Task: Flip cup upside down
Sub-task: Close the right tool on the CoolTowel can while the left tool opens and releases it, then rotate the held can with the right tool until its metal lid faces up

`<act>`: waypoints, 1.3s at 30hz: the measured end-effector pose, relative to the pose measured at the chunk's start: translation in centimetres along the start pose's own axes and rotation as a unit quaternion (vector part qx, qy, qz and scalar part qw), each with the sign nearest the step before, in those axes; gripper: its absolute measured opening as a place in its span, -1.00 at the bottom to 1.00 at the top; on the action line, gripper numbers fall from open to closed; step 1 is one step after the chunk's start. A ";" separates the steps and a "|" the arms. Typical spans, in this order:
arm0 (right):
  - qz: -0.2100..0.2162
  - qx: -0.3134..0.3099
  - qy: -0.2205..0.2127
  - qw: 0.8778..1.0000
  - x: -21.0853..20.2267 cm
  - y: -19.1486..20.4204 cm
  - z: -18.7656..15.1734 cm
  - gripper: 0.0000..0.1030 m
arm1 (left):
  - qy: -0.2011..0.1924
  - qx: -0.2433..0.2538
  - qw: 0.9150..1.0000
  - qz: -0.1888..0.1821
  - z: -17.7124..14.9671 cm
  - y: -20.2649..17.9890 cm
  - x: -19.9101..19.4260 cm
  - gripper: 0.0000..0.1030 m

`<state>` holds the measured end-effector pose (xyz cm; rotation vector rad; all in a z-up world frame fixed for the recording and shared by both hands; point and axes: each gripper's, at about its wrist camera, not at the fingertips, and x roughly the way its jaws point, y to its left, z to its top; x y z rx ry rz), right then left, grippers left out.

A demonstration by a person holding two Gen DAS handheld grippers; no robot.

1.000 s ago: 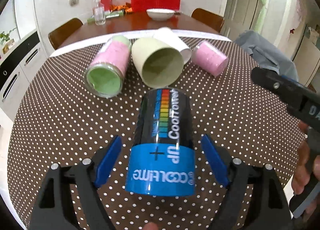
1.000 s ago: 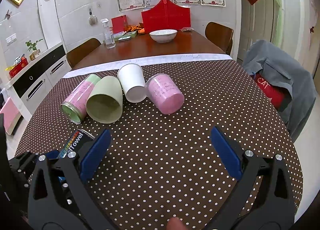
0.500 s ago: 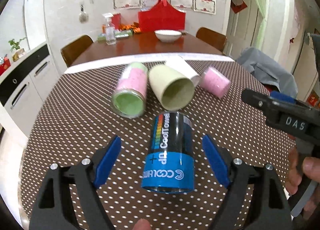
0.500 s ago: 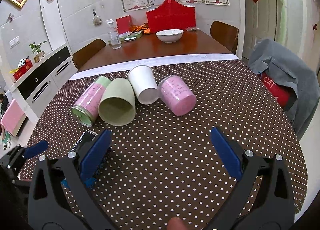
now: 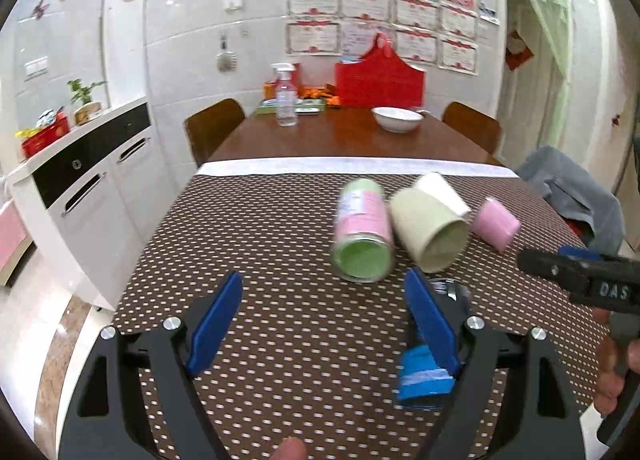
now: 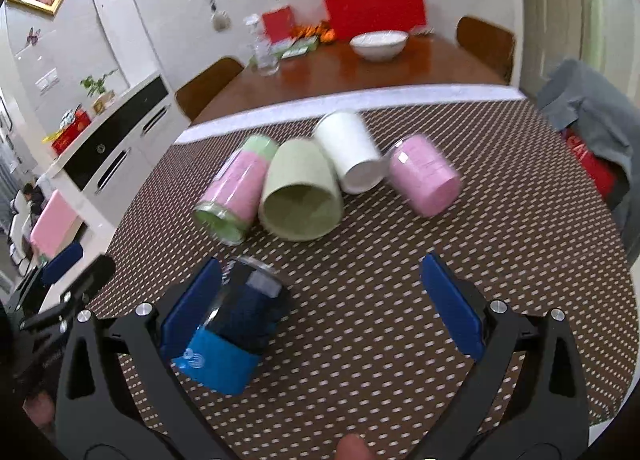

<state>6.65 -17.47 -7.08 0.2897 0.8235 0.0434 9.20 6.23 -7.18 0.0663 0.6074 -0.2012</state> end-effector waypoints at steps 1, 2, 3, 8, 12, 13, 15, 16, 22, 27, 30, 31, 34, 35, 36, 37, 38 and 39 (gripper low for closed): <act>0.005 0.003 0.013 1.000 0.5 0.4 0.0 0.89 | -0.001 -0.004 1.000 0.002 0.1 0.5 0.1 0.59; 0.007 0.004 0.026 1.000 1.0 0.7 -0.1 0.89 | -0.002 -0.010 1.000 0.004 0.2 1.1 0.1 0.59; 0.009 0.005 0.034 0.999 1.3 1.0 -0.2 0.89 | -0.003 -0.013 1.000 0.006 0.2 1.4 0.2 0.59; 0.031 0.022 0.093 0.995 3.4 2.4 -0.3 0.89 | -0.007 -0.031 0.999 0.007 0.2 3.2 0.4 0.59; 0.056 0.070 0.145 0.985 5.0 2.3 -0.9 0.89 | -0.003 -0.044 0.999 0.003 0.0 3.9 0.7 0.59; 0.060 0.085 0.161 0.981 5.5 2.2 -1.0 0.89 | -0.002 -0.044 0.999 0.002 -0.1 4.0 0.9 0.59; 0.057 0.100 0.175 0.978 6.0 2.2 -1.0 0.87 | 0.001 -0.045 0.999 0.001 -0.3 4.0 1.0 0.59; 0.051 0.102 0.176 0.978 6.1 2.3 -0.7 0.87 | 0.001 -0.046 0.999 -0.002 -0.5 4.1 1.1 0.59; 0.043 0.115 0.204 0.971 7.5 2.9 0.5 0.82 | 0.005 -0.043 0.999 -0.004 -0.9 4.3 1.3 0.59; 0.034 0.111 0.231 0.966 9.4 3.9 1.0 0.64 | 0.007 -0.045 0.999 -0.005 -1.0 4.6 1.5 0.59; 0.026 0.111 0.246 0.963 10.4 4.0 1.1 0.63 | 0.010 -0.043 0.999 -0.004 -1.1 4.5 1.6 0.59; 0.023 0.113 0.252 0.961 10.9 4.0 1.1 0.60 | 0.011 -0.042 0.999 -0.003 -1.1 4.5 1.7 0.59; 0.018 0.116 0.273 0.955 12.2 4.0 1.0 0.47 | 0.014 -0.041 0.999 -0.003 -1.3 4.5 1.8 0.59; 0.019 0.114 0.276 0.954 12.4 3.9 1.1 0.45 | 0.015 -0.040 0.999 -0.002 -1.4 4.5 1.8 0.59; 0.020 0.111 0.278 0.954 12.5 4.0 1.1 0.40 | 0.016 -0.039 0.999 -0.001 -1.4 4.5 1.9 0.59; 0.019 0.108 0.278 0.954 12.6 4.1 1.3 0.39 | 0.017 -0.038 0.999 -0.001 -1.4 4.5 1.9 0.59; 0.019 0.105 0.278 0.955 12.7 4.3 1.4 0.39 | 0.018 -0.038 0.999 -0.002 -1.4 4.4 1.9 0.59; 0.020 0.103 0.278 0.955 12.9 4.4 1.5 0.38 | 0.019 -0.037 0.999 -0.001 -1.4 4.4 2.0 0.59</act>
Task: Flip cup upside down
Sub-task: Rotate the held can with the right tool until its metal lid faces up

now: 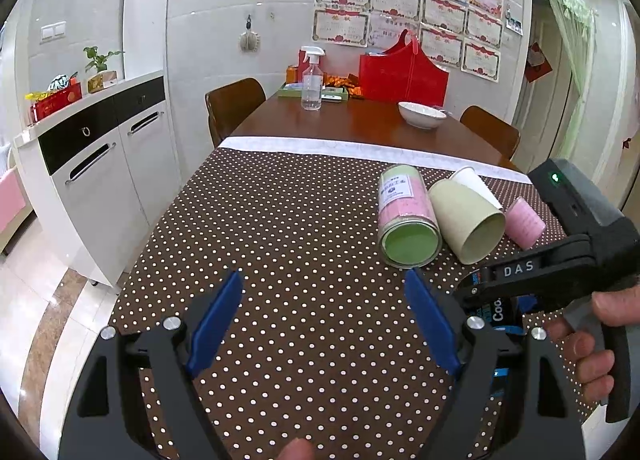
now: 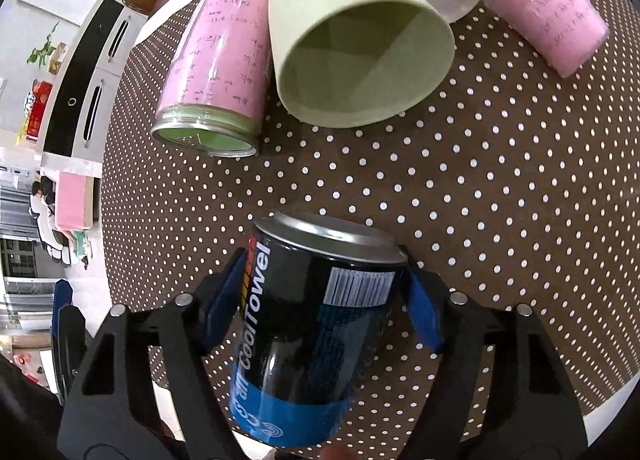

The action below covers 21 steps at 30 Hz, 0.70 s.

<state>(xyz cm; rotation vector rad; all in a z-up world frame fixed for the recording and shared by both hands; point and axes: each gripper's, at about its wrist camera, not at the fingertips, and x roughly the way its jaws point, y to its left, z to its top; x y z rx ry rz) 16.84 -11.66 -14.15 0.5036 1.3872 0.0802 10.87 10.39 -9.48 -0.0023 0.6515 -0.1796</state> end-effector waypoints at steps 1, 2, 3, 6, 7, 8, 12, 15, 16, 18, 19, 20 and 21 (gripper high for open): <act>0.003 -0.002 -0.001 1.000 0.0 0.2 0.0 0.37 | 0.001 0.001 1.000 0.000 0.0 0.0 0.0 0.59; 0.005 -0.004 -0.003 1.000 0.2 0.5 0.1 0.37 | 0.002 0.001 1.000 0.001 0.0 0.0 0.1 0.59; 0.010 -0.005 -0.005 1.000 0.2 0.5 0.2 0.37 | 0.002 0.001 1.000 0.001 0.0 0.0 0.1 0.59; 0.025 -0.007 -0.018 0.999 -0.4 -0.6 -0.5 0.36 | 0.003 -0.001 1.000 0.002 0.0 0.1 0.1 0.59; 0.032 -0.009 -0.023 0.999 -0.7 -0.8 -0.7 0.36 | 0.003 -0.003 1.000 0.003 0.0 0.1 0.1 0.59; 0.040 -0.012 -0.027 0.999 -0.9 -1.0 -0.9 0.36 | 0.003 -0.004 1.000 0.004 0.1 0.0 0.1 0.59; 0.076 -0.019 -0.053 0.996 -1.8 -2.2 -1.5 0.35 | 0.006 -0.001 1.000 0.011 0.3 -0.2 0.0 0.59; 0.101 -0.022 -0.076 0.992 -2.4 -3.1 -2.1 0.35 | 0.007 0.002 1.000 0.019 0.5 -0.4 -0.2 0.59; 0.114 -0.023 -0.083 0.990 -2.6 -3.8 -2.4 0.35 | 0.006 0.003 1.000 0.022 0.6 -0.4 -0.3 0.59; 0.128 -0.021 -0.092 0.987 -3.1 -4.7 -2.7 0.34 | 0.007 0.004 1.000 0.029 0.7 -0.4 -0.5 0.59; 0.134 -0.022 -0.097 0.986 -3.4 -5.0 -2.7 0.34 | 0.006 0.003 0.999 0.032 0.9 -0.3 -0.6 0.59; 0.138 -0.025 -0.105 0.985 -3.7 -5.2 -2.8 0.34 | 0.004 0.002 0.999 0.034 1.0 -0.4 -0.8 0.59; 0.138 -0.027 -0.112 0.984 -4.0 -5.2 -3.0 0.34 | 0.002 0.001 0.999 0.036 1.1 -0.4 -0.9 0.59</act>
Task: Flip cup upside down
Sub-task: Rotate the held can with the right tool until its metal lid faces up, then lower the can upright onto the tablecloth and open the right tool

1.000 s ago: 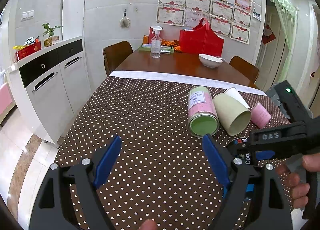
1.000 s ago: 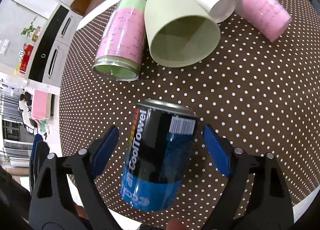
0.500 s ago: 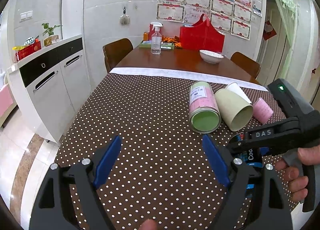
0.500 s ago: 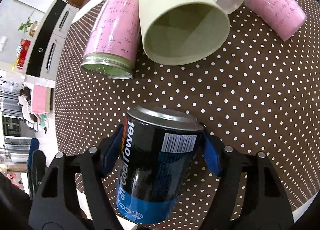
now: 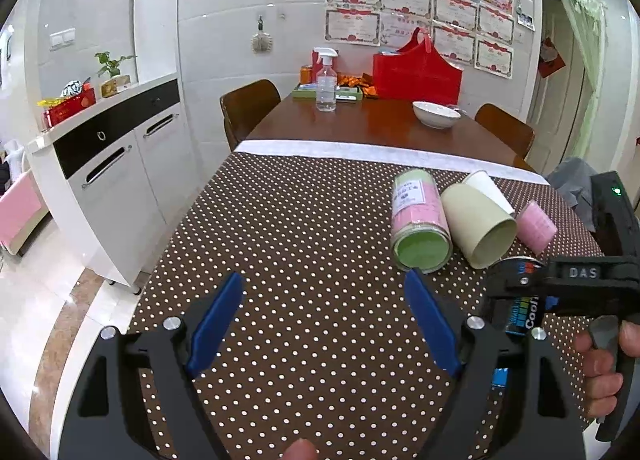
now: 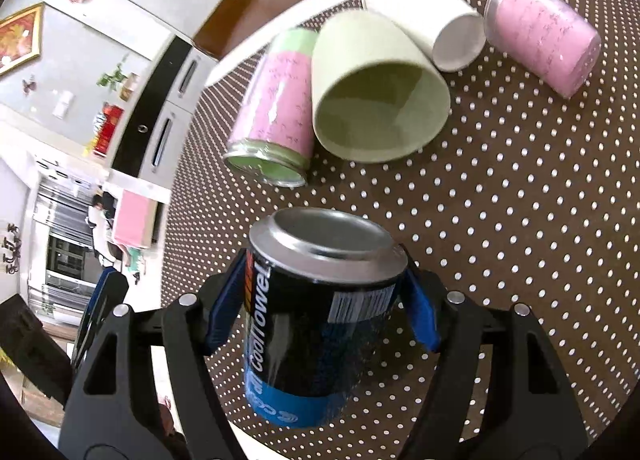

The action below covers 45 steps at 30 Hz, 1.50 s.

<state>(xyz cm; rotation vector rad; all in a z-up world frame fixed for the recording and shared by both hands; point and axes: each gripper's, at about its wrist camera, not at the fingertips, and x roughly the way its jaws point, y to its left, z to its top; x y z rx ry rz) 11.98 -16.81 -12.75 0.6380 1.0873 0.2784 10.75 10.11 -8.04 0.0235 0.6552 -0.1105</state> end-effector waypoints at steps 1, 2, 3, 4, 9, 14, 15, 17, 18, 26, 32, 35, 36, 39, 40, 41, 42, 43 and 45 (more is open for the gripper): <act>0.001 -0.007 -0.012 1.000 -0.6 0.0 0.0 0.33 | -0.002 -0.001 1.000 0.001 0.1 -0.1 -0.2 0.59; 0.001 -0.015 -0.024 1.000 -1.3 0.3 0.0 0.33 | -0.003 -0.001 1.000 0.002 0.3 -0.3 -0.3 0.59; -0.002 -0.023 -0.035 0.999 -1.8 0.5 -0.1 0.32 | -0.005 0.000 1.000 0.002 0.3 -0.5 -0.4 0.59; -0.005 -0.034 -0.052 0.998 -2.8 0.6 -0.2 0.32 | -0.005 0.000 1.000 0.002 0.4 -0.6 -0.5 0.59; -0.031 -0.082 -0.122 0.989 -5.5 1.5 -1.0 0.30 | -0.010 -0.003 1.000 -0.005 0.6 -1.5 -0.9 0.59; -0.064 -0.131 -0.179 0.973 -7.7 1.7 -2.1 0.30 | -0.018 -0.007 1.000 -0.009 0.8 -2.1 -1.4 0.59; -0.069 -0.137 -0.187 0.970 -7.8 1.9 -2.4 0.30 | -0.020 -0.007 1.000 -0.010 0.8 -2.1 -1.5 0.59; -0.080 -0.152 -0.207 0.963 -7.9 2.4 -2.7 0.30 | -0.021 -0.008 1.000 -0.011 0.7 -2.2 -1.6 0.59; -0.082 -0.158 -0.214 0.961 -7.8 2.6 -2.8 0.30 | -0.021 -0.008 1.000 -0.012 0.7 -2.2 -1.6 0.59; -0.118 -0.212 -0.278 0.930 -7.5 4.3 -3.8 0.30 | -0.024 -0.027 0.999 -0.024 0.4 -1.9 -1.4 0.59; -0.135 -0.232 -0.290 0.919 -6.6 4.4 -4.5 0.29 | -0.029 -0.025 0.999 -0.028 -0.1 -1.9 -1.5 0.59; -0.143 -0.240 -0.288 0.916 -6.0 4.5 -4.9 0.29 | -0.030 -0.028 0.999 -0.030 -0.2 -1.8 -1.4 0.59; -0.145 -0.242 -0.284 0.916 -5.8 4.5 -5.0 0.29 | -0.029 -0.028 0.999 -0.032 -0.3 -1.8 -1.4 0.59; -0.147 -0.247 -0.274 0.918 -5.4 4.5 -5.3 0.29 | -0.027 -0.026 0.999 -0.034 -0.5 -1.8 -1.2 0.59; -0.149 -0.251 -0.274 0.917 -5.5 4.4 -5.4 0.29 | -0.026 -0.026 0.999 -0.035 -0.5 -1.8 -1.2 0.59; -0.149 -0.253 -0.272 0.916 -5.4 4.5 -5.5 0.29 | -0.025 -0.025 0.999 -0.036 -0.6 -1.8 -1.1 0.59; -0.148 -0.255 -0.270 0.917 -5.5 4.5 -5.7 0.29 | -0.024 -0.025 0.999 -0.038 -0.6 -1.9 -1.0 0.59; -0.146 -0.258 -0.267 0.917 -5.4 4.7 -5.9 0.29 | -0.024 -0.025 0.999 -0.039 -0.6 -1.9 -1.0 0.59; -0.146 -0.261 -0.262 0.918 -5.4 4.8 -6.1 0.29 | -0.024 -0.026 0.999 -0.040 -0.7 -1.9 -0.9 0.59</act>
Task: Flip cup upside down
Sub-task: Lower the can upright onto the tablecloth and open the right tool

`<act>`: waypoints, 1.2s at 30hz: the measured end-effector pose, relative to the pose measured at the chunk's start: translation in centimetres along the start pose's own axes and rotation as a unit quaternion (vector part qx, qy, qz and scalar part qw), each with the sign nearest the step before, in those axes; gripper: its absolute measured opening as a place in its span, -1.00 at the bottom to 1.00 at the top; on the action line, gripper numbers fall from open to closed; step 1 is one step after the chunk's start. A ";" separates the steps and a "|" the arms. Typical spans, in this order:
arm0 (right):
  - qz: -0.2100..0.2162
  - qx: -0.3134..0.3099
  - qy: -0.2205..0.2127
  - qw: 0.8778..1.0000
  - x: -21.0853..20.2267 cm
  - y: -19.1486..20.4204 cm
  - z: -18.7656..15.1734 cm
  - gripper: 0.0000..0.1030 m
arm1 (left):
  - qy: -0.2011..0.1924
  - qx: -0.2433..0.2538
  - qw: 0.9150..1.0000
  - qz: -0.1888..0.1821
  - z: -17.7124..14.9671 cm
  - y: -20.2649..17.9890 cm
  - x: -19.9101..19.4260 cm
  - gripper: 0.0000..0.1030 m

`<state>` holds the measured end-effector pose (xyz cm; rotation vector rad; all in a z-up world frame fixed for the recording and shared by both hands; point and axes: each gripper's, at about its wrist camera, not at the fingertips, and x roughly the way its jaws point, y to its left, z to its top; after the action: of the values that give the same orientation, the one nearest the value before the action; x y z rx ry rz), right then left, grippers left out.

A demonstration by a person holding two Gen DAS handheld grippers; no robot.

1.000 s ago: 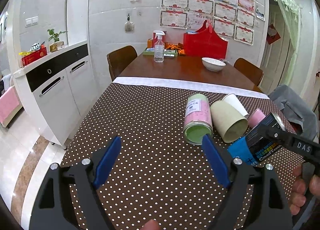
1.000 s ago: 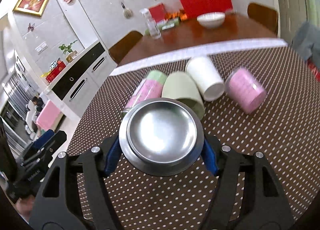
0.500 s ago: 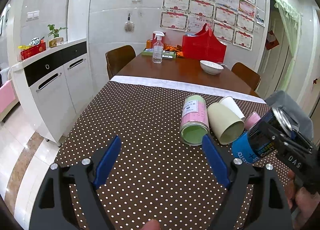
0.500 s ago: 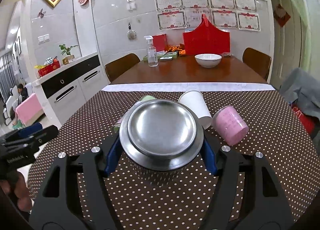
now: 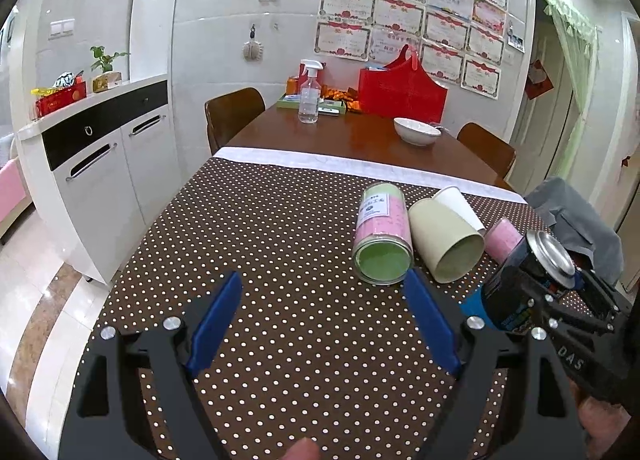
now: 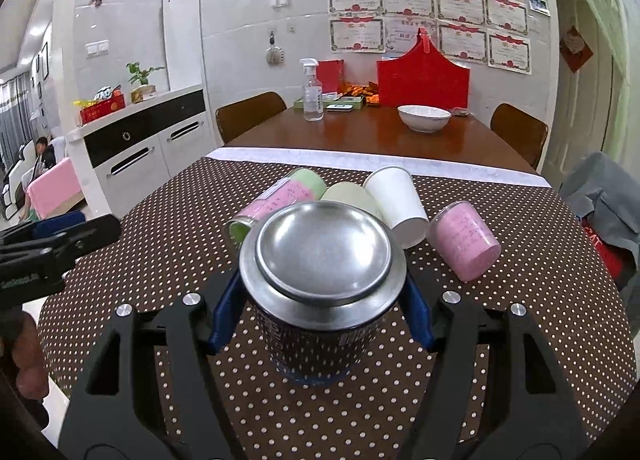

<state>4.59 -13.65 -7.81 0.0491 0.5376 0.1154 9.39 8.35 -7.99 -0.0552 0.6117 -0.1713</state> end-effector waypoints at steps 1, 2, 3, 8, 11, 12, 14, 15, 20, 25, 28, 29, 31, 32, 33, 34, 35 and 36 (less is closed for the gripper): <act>0.003 -0.001 0.004 1.000 0.0 0.1 -0.1 0.29 | -0.001 0.000 1.000 -0.001 0.0 0.0 0.0 0.59; 0.005 -0.003 0.008 1.000 0.1 0.3 -0.3 0.29 | -0.001 0.000 1.000 -0.002 -0.1 0.0 0.0 0.59; 0.006 -0.005 0.011 1.000 0.2 0.4 -0.5 0.29 | -0.001 0.000 1.000 -0.002 -0.1 -0.1 0.0 0.59; 0.005 -0.012 0.033 0.999 1.5 0.9 -1.7 0.29 | 0.001 0.002 1.000 -0.003 -0.3 -0.2 0.1 0.59; 0.000 -0.023 0.030 0.999 1.5 1.3 -2.1 0.29 | 0.003 0.004 1.000 -0.003 -0.3 -0.4 0.2 0.59; -0.001 -0.024 0.031 0.999 1.5 1.4 -2.1 0.30 | 0.003 0.004 1.000 -0.003 -0.4 -0.4 0.2 0.59; -0.002 -0.023 0.033 0.999 1.6 1.4 -2.0 0.31 | 0.004 0.003 1.000 -0.005 -0.4 -0.5 0.2 0.59; 0.001 -0.019 0.034 0.999 1.7 1.3 -2.0 0.54 | 0.004 0.003 1.000 -0.006 -0.4 -0.5 0.2 0.59; 0.001 -0.016 0.024 1.000 1.2 1.2 -1.7 0.88 | 0.002 0.007 1.000 -0.007 -0.2 -0.8 0.1 0.59; 0.010 -0.001 0.015 1.000 0.4 0.6 -1.4 0.88 | -0.004 0.009 1.000 -0.008 -0.1 -1.1 -0.4 0.59; 0.012 -0.001 0.011 1.000 -0.2 0.4 -1.3 0.88 | -0.008 0.013 1.000 -0.008 0.0 -1.5 -0.8 0.59; 0.013 0.000 0.010 1.000 -0.4 0.3 -1.2 0.88 | -0.009 0.015 1.000 -0.007 0.0 -1.6 -0.9 0.59; 0.009 -0.003 0.005 1.000 -1.0 0.3 -1.0 0.88 | -0.013 0.018 1.000 -0.006 0.1 -1.9 -1.3 0.59; 0.008 -0.004 0.001 1.000 -1.4 0.3 -0.9 0.88 | -0.015 0.020 1.000 -0.006 0.2 -2.1 -1.4 0.59; 0.007 -0.004 0.000 1.000 -1.7 0.2 -0.8 0.88 | -0.017 0.021 1.000 -0.006 0.2 -2.2 -1.6 0.59; 0.006 -0.003 -0.002 1.000 -2.1 0.1 -0.6 0.88 | -0.019 0.024 1.000 -0.006 0.2 -2.5 -1.9 0.59; 0.004 -0.001 -0.005 1.000 -2.5 0.0 -0.4 0.88 | -0.022 0.025 0.999 -0.006 0.3 -2.6 -2.1 0.59; 0.002 0.001 -0.007 1.000 -2.8 -0.1 -0.2 0.88 | -0.025 0.028 0.999 -0.005 0.3 -2.9 -2.4 0.59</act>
<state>2.08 -14.14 -6.56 0.0534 0.5242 0.1180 7.24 5.91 -6.06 -0.0075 0.5557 -0.1963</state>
